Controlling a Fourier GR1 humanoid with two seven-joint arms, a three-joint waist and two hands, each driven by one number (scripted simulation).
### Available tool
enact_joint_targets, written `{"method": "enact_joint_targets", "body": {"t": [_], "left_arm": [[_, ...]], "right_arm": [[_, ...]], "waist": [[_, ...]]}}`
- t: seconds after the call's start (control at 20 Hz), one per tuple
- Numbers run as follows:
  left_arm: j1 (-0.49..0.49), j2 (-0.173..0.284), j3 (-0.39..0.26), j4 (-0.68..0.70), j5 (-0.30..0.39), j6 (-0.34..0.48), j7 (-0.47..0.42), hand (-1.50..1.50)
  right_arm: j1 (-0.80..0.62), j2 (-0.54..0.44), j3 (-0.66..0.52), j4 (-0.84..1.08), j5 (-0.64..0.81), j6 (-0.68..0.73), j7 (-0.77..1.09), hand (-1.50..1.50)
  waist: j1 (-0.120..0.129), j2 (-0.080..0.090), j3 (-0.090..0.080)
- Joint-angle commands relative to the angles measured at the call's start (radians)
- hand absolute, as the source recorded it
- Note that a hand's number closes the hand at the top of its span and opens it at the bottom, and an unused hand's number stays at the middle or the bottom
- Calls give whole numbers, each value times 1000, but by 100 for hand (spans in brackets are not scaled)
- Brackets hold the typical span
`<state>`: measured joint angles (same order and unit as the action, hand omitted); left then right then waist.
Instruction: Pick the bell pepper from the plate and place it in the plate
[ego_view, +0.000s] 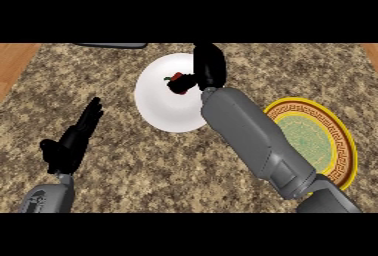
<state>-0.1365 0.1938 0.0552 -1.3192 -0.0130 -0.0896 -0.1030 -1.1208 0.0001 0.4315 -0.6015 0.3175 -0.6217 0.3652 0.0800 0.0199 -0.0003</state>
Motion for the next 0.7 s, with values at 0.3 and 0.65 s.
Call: {"method": "enact_joint_targets", "body": {"t": [0.3, 0.65], "left_arm": [[35, 27, 35, -5, 15, -14, -20, 0], [62, 31, 52, -55, 26, -8, 16, 0]], "right_arm": [[122, 0, -193, -116, -296, -141, -313, -150], [357, -73, -339, -172, -425, 100, -631, -150]], "waist": [[-39, -8, 2], [-72, -17, 2]]}}
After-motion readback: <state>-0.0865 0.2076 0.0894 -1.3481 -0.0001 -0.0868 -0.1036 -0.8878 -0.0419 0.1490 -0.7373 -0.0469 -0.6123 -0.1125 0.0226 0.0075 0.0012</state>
